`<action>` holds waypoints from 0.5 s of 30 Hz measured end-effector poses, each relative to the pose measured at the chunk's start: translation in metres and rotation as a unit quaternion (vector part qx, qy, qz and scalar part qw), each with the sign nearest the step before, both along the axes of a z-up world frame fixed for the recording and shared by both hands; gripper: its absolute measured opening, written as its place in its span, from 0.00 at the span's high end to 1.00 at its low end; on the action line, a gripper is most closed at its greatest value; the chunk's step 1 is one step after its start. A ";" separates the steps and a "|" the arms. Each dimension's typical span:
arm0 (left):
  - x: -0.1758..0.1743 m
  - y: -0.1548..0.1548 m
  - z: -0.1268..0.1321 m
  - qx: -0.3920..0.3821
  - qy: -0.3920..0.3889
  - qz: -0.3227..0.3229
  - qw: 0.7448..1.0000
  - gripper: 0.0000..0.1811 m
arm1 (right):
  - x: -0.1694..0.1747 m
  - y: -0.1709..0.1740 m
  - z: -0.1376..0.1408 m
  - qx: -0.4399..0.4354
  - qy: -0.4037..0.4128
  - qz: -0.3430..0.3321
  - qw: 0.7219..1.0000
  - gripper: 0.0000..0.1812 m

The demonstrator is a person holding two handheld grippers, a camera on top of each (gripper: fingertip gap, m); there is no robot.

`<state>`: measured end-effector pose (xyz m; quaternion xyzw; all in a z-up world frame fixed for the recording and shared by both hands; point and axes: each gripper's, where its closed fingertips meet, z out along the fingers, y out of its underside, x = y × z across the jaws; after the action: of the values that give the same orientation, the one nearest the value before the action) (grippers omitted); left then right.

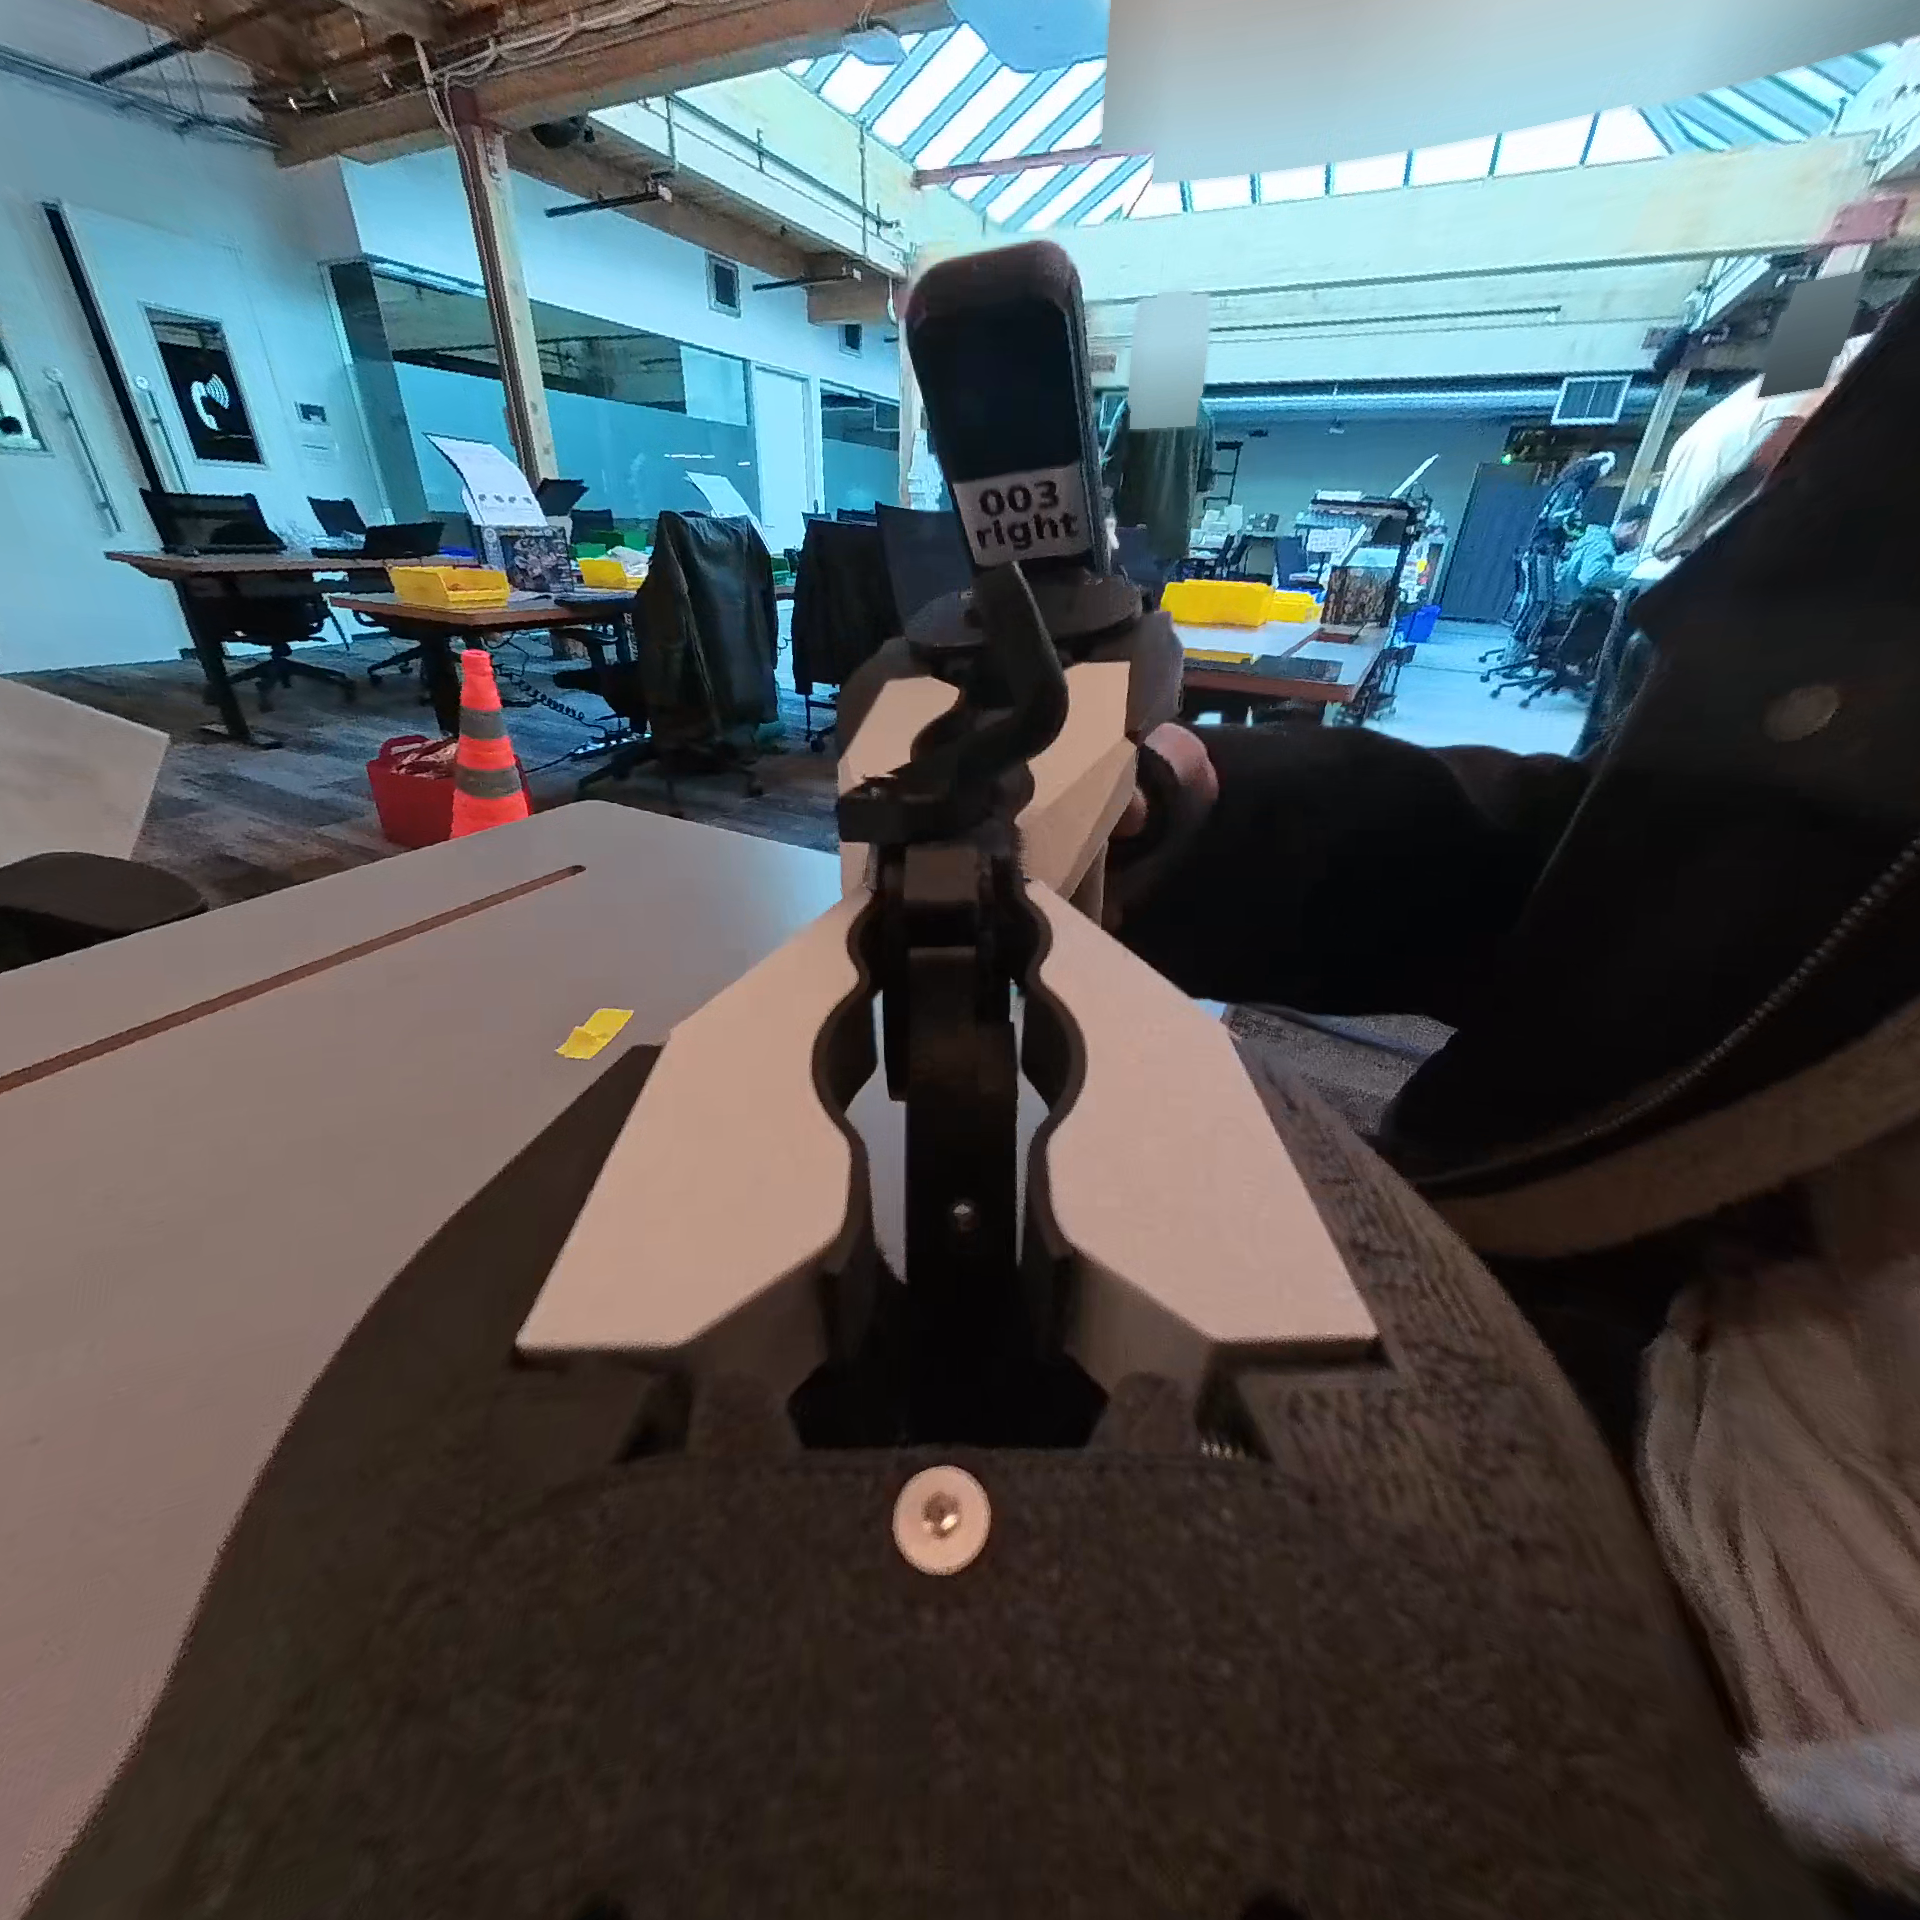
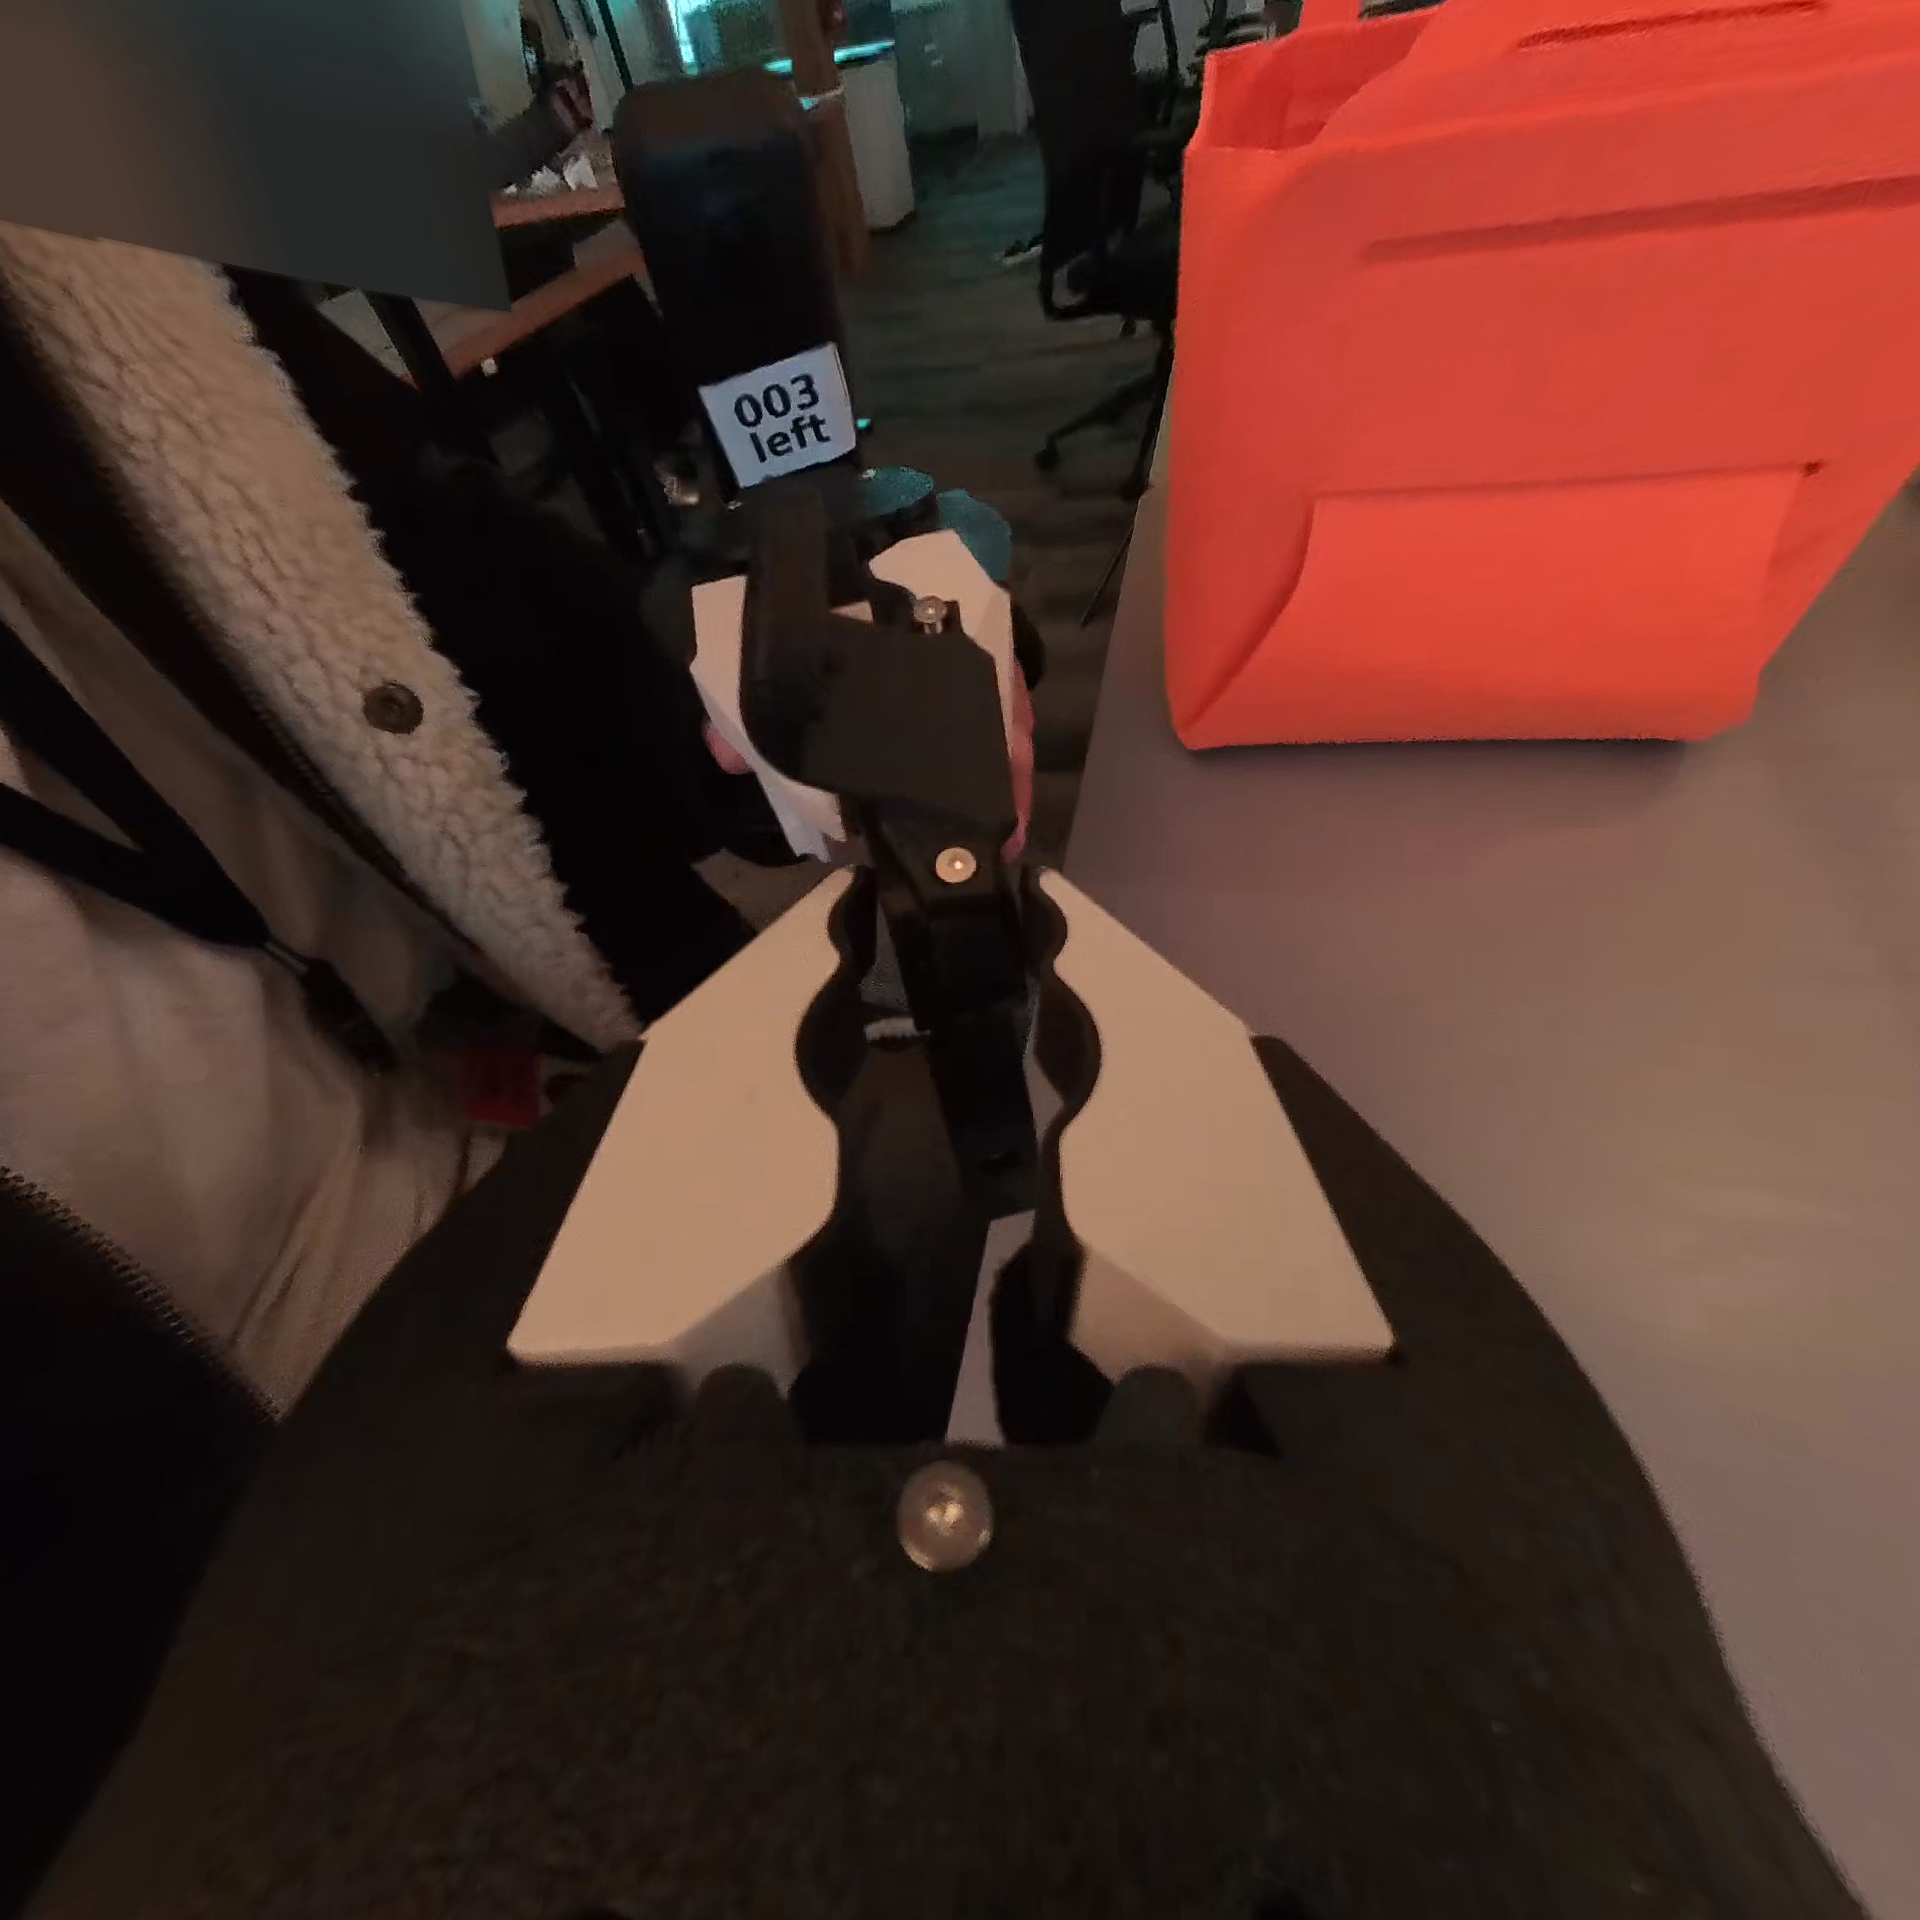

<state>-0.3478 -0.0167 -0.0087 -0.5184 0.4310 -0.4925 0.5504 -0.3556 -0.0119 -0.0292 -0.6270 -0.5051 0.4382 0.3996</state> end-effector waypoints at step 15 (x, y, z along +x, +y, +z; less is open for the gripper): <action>0.004 -0.008 0.006 0.048 0.025 0.010 0.999 0.82 | 0.019 -0.012 -0.009 -0.033 -0.045 -0.005 0.998 0.88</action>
<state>-0.3433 -0.0248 -0.0032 -0.5079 0.4622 -0.4529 0.5685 -0.3369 -0.0243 -0.0378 -0.6617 -0.5048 0.4238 0.3574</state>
